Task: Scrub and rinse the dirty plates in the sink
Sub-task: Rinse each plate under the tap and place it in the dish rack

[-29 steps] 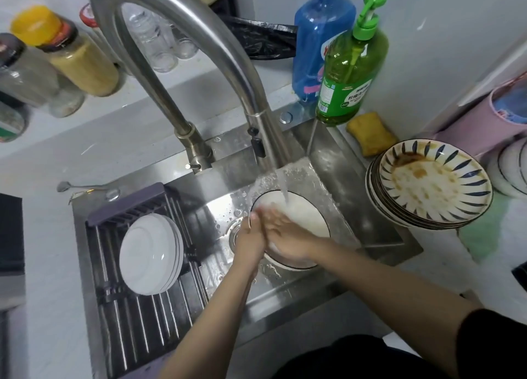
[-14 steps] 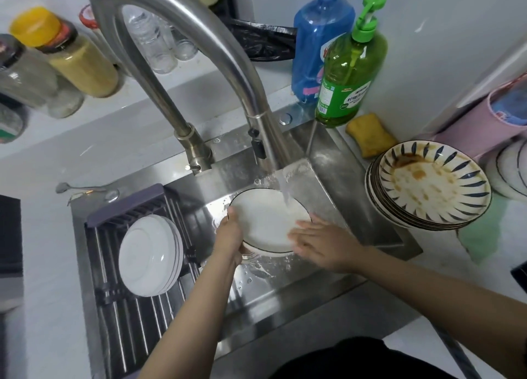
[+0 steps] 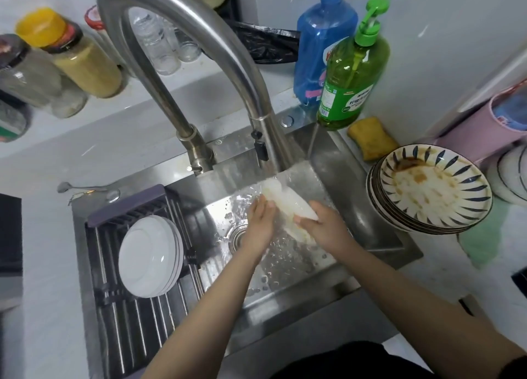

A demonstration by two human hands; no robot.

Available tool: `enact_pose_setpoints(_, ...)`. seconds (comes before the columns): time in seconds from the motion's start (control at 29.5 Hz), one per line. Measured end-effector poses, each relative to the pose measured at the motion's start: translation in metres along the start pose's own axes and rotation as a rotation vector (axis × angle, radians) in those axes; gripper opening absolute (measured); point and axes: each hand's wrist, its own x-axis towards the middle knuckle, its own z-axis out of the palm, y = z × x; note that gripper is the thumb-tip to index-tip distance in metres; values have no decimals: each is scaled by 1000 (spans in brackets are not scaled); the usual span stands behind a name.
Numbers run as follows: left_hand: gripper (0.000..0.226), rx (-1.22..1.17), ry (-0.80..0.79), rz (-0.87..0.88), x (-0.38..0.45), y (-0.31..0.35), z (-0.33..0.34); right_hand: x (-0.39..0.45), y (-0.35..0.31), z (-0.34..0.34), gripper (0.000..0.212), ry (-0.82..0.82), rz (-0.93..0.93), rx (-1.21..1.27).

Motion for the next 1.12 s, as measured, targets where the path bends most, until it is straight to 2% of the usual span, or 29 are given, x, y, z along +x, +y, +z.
enact_pose_setpoints(0.03, 62, 86, 12, 99, -1, -3, 5, 4, -3, -1, 15, 6, 68, 142)
enact_pose_setpoints(0.1, 73, 138, 56, 241, 3, -6, 13, 10, -5, -3, 2, -8, 174, 349)
enact_pose_setpoints(0.2, 71, 152, 164, 288, 21, -16, 11, 10, -10, -2, 24, -28, 289, 569)
enact_pose_setpoints(0.34, 62, 178, 179, 304, 34, -25, -8, 10, -12, -1, 28, -93, 342, 699)
enact_pose_setpoints(0.48, 49, 474, 136, 602, 26, -21, -6, 12, -11, 1, 28, -132, 401, 795)
enact_pose_setpoints(0.54, 48, 511, 103, 691, 29, -21, -9, 13, -9, 2, 28, -149, 413, 798)
enact_pose_setpoints(0.61, 48, 491, 80, 665, 35, -24, -18, 12, -10, 5, 26, -157, 419, 811)
enact_pose_setpoints(0.75, 49, 331, 68, 351, 40, -27, -26, 7, -13, 10, 22, -118, 388, 792)
enact_pose_setpoints(0.81, 46, 307, 96, 390, 36, -24, -17, 6, -12, 12, 24, -88, 394, 785)
enact_pose_setpoints(0.88, 50, 358, 119, 543, 34, -21, -8, 6, -9, 14, 27, -78, 408, 782)
enact_pose_setpoints(1.02, 51, 481, 75, 761, 31, -18, -7, 7, -12, 14, 16, -90, 374, 772)
enact_pose_setpoints(1.09, 45, 411, 64, 718, 31, -17, -10, 5, -13, 15, 14, -90, 360, 744)
enact_pose_setpoints(1.12, 43, 350, 56, 609, 33, -14, -11, 4, -14, 16, 13, -88, 349, 719)
